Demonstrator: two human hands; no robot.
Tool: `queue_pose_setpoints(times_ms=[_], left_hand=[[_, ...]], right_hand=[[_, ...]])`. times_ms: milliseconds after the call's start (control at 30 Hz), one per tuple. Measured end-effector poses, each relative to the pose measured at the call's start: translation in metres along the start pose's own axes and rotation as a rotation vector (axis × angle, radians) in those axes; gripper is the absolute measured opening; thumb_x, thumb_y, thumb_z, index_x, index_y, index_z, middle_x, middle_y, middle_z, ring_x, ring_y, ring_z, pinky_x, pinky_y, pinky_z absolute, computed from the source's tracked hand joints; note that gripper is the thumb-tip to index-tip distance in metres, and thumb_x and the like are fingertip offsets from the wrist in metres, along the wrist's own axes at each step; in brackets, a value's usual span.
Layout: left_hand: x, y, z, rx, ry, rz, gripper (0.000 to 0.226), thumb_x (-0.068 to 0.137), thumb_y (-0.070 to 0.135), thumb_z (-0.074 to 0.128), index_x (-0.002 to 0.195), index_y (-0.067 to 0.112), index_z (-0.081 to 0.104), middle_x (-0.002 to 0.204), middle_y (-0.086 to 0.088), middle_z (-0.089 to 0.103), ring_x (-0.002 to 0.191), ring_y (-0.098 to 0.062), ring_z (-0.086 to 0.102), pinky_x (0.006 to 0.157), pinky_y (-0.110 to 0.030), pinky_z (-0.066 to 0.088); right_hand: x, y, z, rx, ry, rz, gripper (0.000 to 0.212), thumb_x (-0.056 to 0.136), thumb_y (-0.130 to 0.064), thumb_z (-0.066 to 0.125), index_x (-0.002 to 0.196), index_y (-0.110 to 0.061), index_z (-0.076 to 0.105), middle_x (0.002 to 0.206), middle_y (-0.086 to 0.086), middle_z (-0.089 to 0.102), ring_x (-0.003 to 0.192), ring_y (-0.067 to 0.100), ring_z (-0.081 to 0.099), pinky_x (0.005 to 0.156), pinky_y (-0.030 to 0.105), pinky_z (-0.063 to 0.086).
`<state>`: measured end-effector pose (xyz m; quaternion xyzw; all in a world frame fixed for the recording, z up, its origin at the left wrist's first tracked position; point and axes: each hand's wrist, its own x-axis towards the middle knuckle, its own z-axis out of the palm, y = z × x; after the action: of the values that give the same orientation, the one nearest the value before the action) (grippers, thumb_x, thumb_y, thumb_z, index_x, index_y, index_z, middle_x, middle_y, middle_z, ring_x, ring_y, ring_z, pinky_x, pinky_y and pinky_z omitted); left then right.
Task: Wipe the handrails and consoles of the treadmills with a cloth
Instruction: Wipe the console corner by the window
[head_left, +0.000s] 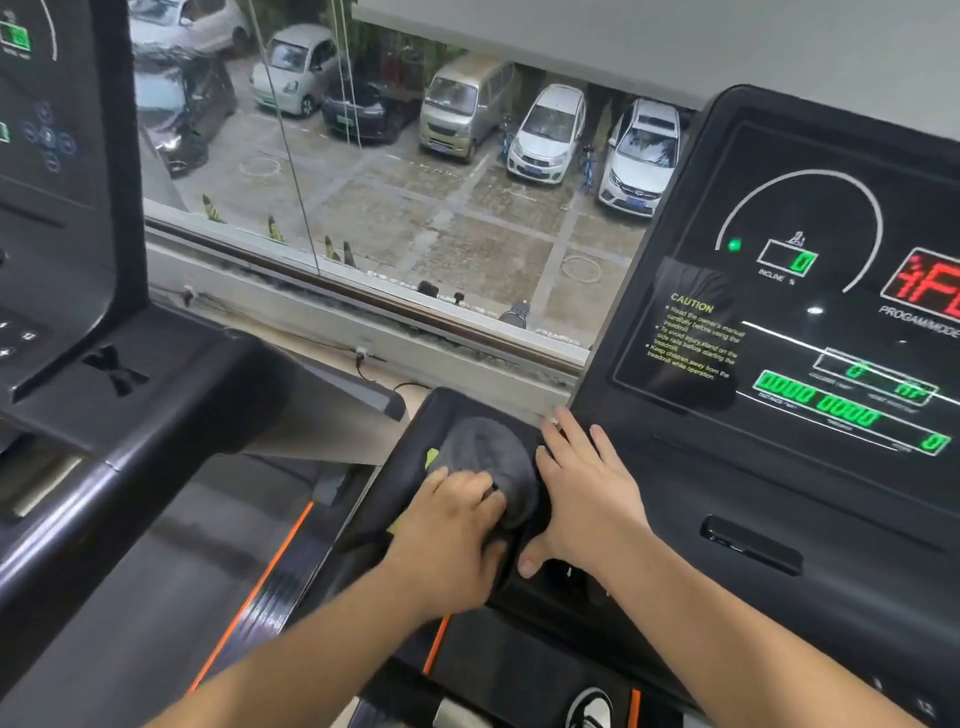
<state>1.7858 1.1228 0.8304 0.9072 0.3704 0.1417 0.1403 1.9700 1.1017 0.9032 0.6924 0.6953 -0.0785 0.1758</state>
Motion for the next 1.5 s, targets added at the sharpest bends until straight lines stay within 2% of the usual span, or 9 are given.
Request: queue_pose_setpoints(times_ms=[133,300,400,500,833,1000,1133,1333,1500], left_hand=[[0.019,-0.018,0.023,0.198,-0.007,0.096,0.041,0.094,0.041,0.052,0.127,0.019,0.062,0.136,-0.009,0.059,0.116,-0.033,0.055,0.111,-0.055,0.042],[0.074,-0.04,0.011,0.081,-0.016,0.121,0.029,0.094,0.035,0.05,0.113,0.021,0.067,0.116,-0.006,0.061,0.13,-0.041,0.049,0.106,-0.055,0.044],[0.105,-0.035,0.012,-0.066,0.062,-0.172,0.036,0.097,0.034,0.044,0.113,0.016,0.071,0.109,-0.009,0.061,0.104,-0.035,0.06,0.088,-0.044,0.051],[0.136,-0.021,0.008,0.007,0.0,-0.367,0.04,0.102,0.041,0.041,0.119,0.017,0.068,0.116,-0.01,0.064,0.109,-0.032,0.058,0.09,-0.04,0.045],[0.04,-0.041,0.004,0.077,-0.039,0.188,0.049,0.096,0.045,0.053,0.131,0.012,0.065,0.137,-0.005,0.063,0.137,-0.026,0.051,0.119,-0.042,0.037],[0.127,-0.031,-0.016,-0.13,-0.021,-0.198,0.027,0.102,0.033,0.048,0.117,0.019,0.065,0.11,-0.004,0.069,0.105,-0.029,0.064,0.084,-0.033,0.045],[0.174,-0.033,-0.007,-0.037,-0.145,-0.405,0.04,0.1,0.042,0.045,0.134,0.028,0.061,0.124,-0.007,0.069,0.112,-0.032,0.064,0.09,-0.038,0.05],[0.083,-0.015,0.012,-0.129,0.077,0.01,0.032,0.094,0.037,0.058,0.119,0.018,0.066,0.116,-0.001,0.066,0.113,-0.02,0.059,0.103,-0.032,0.046],[0.089,-0.064,-0.008,-0.061,-0.056,0.217,0.035,0.093,0.04,0.06,0.119,0.017,0.064,0.12,-0.001,0.064,0.119,-0.023,0.057,0.106,-0.04,0.046]], right_hand=[[0.002,0.002,0.003,0.005,0.058,0.011,0.153,0.048,-0.09,0.07,0.163,-0.007,0.012,0.172,0.004,0.0,0.156,0.018,-0.02,0.128,0.046,-0.007],[0.003,0.003,0.001,0.041,0.006,0.023,0.157,0.051,-0.085,0.075,0.164,-0.011,-0.004,0.171,0.001,-0.014,0.152,0.015,-0.03,0.125,0.043,-0.017],[0.003,0.002,-0.001,0.029,-0.013,0.016,0.156,0.052,-0.083,0.076,0.163,-0.009,-0.005,0.171,0.001,-0.016,0.151,0.016,-0.032,0.126,0.045,-0.014],[0.001,0.001,0.002,0.019,0.008,0.016,0.156,0.051,-0.088,0.072,0.163,-0.007,0.0,0.172,0.002,-0.012,0.153,0.018,-0.03,0.126,0.047,-0.013],[0.0,0.005,0.005,0.118,0.036,-0.017,0.137,0.05,-0.079,0.079,0.159,-0.015,0.028,0.171,0.0,-0.015,0.149,0.013,-0.037,0.126,0.045,-0.014],[0.003,0.005,0.002,0.129,0.043,-0.015,0.13,0.047,-0.078,0.081,0.155,-0.018,0.039,0.172,-0.001,-0.011,0.147,0.013,-0.039,0.124,0.044,-0.018],[0.001,0.003,0.002,0.134,0.033,-0.013,0.126,0.045,-0.077,0.082,0.15,-0.018,0.045,0.172,-0.001,-0.006,0.148,0.012,-0.037,0.124,0.044,-0.018],[0.001,0.007,0.0,0.16,0.032,-0.026,0.119,0.05,-0.075,0.082,0.15,-0.022,0.047,0.172,-0.003,0.006,0.15,0.01,-0.032,0.126,0.043,-0.016],[0.002,0.006,0.001,0.171,0.025,-0.005,0.122,0.047,-0.075,0.083,0.149,-0.019,0.047,0.172,-0.003,0.005,0.15,0.011,-0.033,0.126,0.043,-0.015]])
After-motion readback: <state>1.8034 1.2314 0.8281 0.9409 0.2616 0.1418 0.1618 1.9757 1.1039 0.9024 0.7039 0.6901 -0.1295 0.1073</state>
